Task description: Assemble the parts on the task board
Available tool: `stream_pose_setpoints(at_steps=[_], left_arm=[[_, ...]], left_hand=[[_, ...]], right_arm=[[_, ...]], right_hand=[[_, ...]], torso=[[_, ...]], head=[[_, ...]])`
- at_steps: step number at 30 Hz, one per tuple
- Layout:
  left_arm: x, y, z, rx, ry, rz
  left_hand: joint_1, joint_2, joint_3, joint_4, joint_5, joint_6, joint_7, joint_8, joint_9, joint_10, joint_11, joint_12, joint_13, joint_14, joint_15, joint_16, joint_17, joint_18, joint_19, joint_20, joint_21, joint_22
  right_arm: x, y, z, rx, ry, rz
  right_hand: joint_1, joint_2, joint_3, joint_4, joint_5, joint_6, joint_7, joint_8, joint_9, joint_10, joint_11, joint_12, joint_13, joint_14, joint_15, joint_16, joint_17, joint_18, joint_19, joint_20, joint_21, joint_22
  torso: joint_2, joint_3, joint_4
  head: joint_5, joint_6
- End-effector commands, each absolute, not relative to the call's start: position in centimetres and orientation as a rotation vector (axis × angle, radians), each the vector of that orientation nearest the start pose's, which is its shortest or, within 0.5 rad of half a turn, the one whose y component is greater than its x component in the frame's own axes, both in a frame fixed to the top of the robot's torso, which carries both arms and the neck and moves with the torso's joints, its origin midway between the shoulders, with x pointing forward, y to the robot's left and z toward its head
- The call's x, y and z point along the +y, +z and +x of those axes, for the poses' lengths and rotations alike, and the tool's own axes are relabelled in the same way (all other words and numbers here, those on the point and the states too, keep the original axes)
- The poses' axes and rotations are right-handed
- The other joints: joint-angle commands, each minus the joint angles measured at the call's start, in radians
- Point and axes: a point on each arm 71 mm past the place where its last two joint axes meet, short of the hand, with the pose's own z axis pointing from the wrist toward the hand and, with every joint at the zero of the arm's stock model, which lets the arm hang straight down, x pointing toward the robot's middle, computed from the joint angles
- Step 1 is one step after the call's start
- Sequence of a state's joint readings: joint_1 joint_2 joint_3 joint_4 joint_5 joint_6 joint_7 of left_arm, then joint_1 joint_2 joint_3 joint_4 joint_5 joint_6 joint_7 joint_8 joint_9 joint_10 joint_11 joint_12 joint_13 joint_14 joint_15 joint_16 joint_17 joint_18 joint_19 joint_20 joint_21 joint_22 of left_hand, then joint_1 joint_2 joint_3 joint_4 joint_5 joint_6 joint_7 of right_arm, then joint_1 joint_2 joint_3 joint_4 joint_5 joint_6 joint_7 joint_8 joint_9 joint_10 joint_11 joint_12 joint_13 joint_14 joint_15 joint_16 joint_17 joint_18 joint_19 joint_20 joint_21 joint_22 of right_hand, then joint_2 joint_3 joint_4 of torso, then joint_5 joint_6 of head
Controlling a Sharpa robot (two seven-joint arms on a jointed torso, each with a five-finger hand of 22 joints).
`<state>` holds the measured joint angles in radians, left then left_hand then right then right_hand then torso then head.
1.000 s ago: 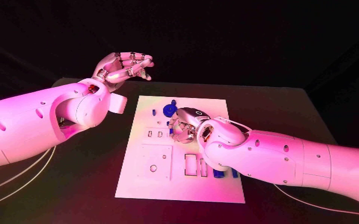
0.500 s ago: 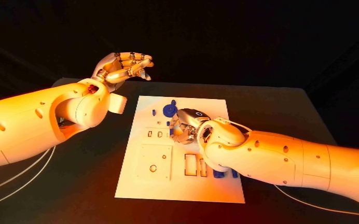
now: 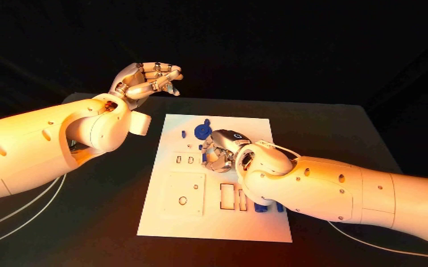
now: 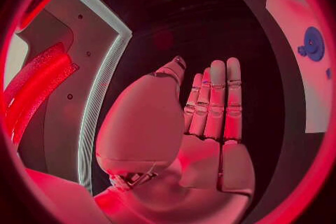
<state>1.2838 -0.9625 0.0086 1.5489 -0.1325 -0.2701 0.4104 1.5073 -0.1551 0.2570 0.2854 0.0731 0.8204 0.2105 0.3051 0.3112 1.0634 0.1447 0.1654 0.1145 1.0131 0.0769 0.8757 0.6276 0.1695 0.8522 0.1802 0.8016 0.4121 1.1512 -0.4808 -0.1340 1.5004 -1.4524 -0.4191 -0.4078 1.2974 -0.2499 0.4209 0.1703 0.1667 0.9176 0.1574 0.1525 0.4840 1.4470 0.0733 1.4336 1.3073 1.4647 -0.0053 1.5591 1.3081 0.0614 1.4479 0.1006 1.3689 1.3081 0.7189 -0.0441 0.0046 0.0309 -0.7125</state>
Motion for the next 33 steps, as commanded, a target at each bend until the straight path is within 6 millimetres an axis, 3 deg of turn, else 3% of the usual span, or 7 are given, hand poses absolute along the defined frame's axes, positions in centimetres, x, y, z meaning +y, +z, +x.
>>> stream_pose_setpoints(at_steps=[1,7,10,16,22,24,33], left_arm=[[25.6,-11.2,49.8,1.311,-1.549,-0.886],[25.6,-11.5,49.9,1.357,-1.533,-0.883],[25.5,-11.9,49.9,1.411,-1.490,-0.865],[25.2,-12.9,50.0,1.568,-1.359,-0.822],[24.5,-14.4,49.8,1.842,-1.164,-0.688],[24.2,-15.1,49.6,1.948,-1.074,-0.623],[22.6,-16.9,49.4,2.235,-0.782,-0.396]], left_hand=[[-0.002,0.005,-0.004,0.000,-0.002,-0.006,-0.001,-0.002,0.002,-0.007,0.001,0.004,0.002,-0.006,0.002,0.003,-0.002,0.013,-0.007,0.001,0.003,0.002],[-0.011,0.003,-0.013,0.002,-0.003,-0.013,-0.007,-0.004,0.006,0.008,-0.006,0.025,0.015,0.014,-0.004,0.033,0.008,0.014,0.001,-0.002,0.022,0.010],[-0.064,0.015,-0.050,0.001,-0.002,-0.025,-0.019,0.008,0.023,0.022,-0.022,0.128,0.084,0.055,-0.017,0.125,0.050,0.014,0.023,-0.013,0.074,0.037],[-0.098,0.051,-0.111,0.006,0.005,-0.028,-0.033,0.120,0.092,-0.096,-0.042,0.560,0.386,0.255,-0.038,0.408,0.356,0.014,0.051,-0.038,0.223,0.120],[-0.140,0.084,-0.122,0.008,0.009,0.000,-0.065,0.234,0.152,-0.094,-0.073,0.803,0.532,0.384,-0.067,0.525,0.542,-0.014,0.183,-0.061,0.379,0.326],[-0.180,0.096,-0.128,0.009,0.008,0.008,-0.079,0.274,0.179,-0.019,-0.085,0.916,0.665,0.412,-0.078,0.546,0.584,-0.024,0.222,-0.071,0.418,0.385],[-0.251,0.113,-0.159,0.009,0.005,0.021,-0.109,0.367,0.265,0.091,-0.113,1.045,0.830,0.461,-0.103,0.585,0.670,-0.043,0.301,-0.093,0.485,0.499]], right_arm=[[-3.9,-22.8,44.4,1.732,0.741,-0.103],[-4.3,-22.5,44.3,1.695,0.757,-0.086],[-4.9,-22.1,44.0,1.660,0.784,-0.073],[-6.6,-20.6,43.6,1.580,0.938,-0.064],[-10.3,-18.6,44.3,1.571,1.088,0.050],[-12.0,-17.9,44.8,1.591,1.132,0.128],[-18.1,-16.0,47.2,1.612,1.212,0.429]], right_hand=[[-0.007,0.003,-0.042,0.016,-0.043,-0.016,0.001,-0.010,-0.002,-0.011,0.001,-0.008,0.095,0.094,0.009,-0.005,0.209,-0.008,0.000,0.007,-0.007,0.110],[0.087,0.049,-0.323,0.122,-0.107,-0.063,0.018,-0.047,-0.019,-0.027,0.018,-0.021,0.079,0.092,0.022,-0.008,0.202,-0.006,-0.003,0.019,-0.024,0.107],[0.098,0.052,-0.375,0.124,-0.103,-0.073,0.022,-0.055,-0.027,-0.031,0.021,-0.025,0.075,0.092,0.025,-0.008,0.200,-0.005,-0.004,0.022,-0.029,0.106],[0.131,0.067,-0.384,0.124,-0.073,-0.093,0.030,-0.068,-0.038,-0.038,0.028,-0.030,0.069,0.087,0.030,-0.015,0.182,0.001,-0.019,0.027,-0.057,0.089],[0.185,0.103,-0.349,0.118,0.009,-0.062,0.021,-0.045,-0.035,-0.064,0.021,-0.052,0.044,0.072,0.024,-0.038,0.125,0.017,-0.059,0.023,-0.134,0.043],[0.194,0.107,-0.341,0.116,0.033,-0.055,0.018,-0.035,-0.033,-0.079,0.017,-0.067,0.028,0.063,0.021,-0.052,0.094,0.024,-0.074,0.020,-0.166,0.024],[0.171,0.111,-0.340,0.119,0.075,-0.033,0.008,0.002,-0.024,-0.075,0.008,-0.063,0.031,0.066,0.013,-0.052,0.100,0.024,-0.074,0.013,-0.173,0.023]], torso=[[0.000,0.0000,-0.0003],[0.000,0.0005,0.0001],[-0.002,0.0011,0.0000],[-0.010,0.0007,-0.0038],[-0.019,0.0001,-0.0067],[-0.020,0.0005,-0.0085],[-0.030,0.0034,-0.0107]], head=[[0.000,0.001],[0.000,-0.001],[0.000,-0.001],[0.004,0.000],[0.008,-0.005],[0.010,-0.007],[0.015,-0.017]])
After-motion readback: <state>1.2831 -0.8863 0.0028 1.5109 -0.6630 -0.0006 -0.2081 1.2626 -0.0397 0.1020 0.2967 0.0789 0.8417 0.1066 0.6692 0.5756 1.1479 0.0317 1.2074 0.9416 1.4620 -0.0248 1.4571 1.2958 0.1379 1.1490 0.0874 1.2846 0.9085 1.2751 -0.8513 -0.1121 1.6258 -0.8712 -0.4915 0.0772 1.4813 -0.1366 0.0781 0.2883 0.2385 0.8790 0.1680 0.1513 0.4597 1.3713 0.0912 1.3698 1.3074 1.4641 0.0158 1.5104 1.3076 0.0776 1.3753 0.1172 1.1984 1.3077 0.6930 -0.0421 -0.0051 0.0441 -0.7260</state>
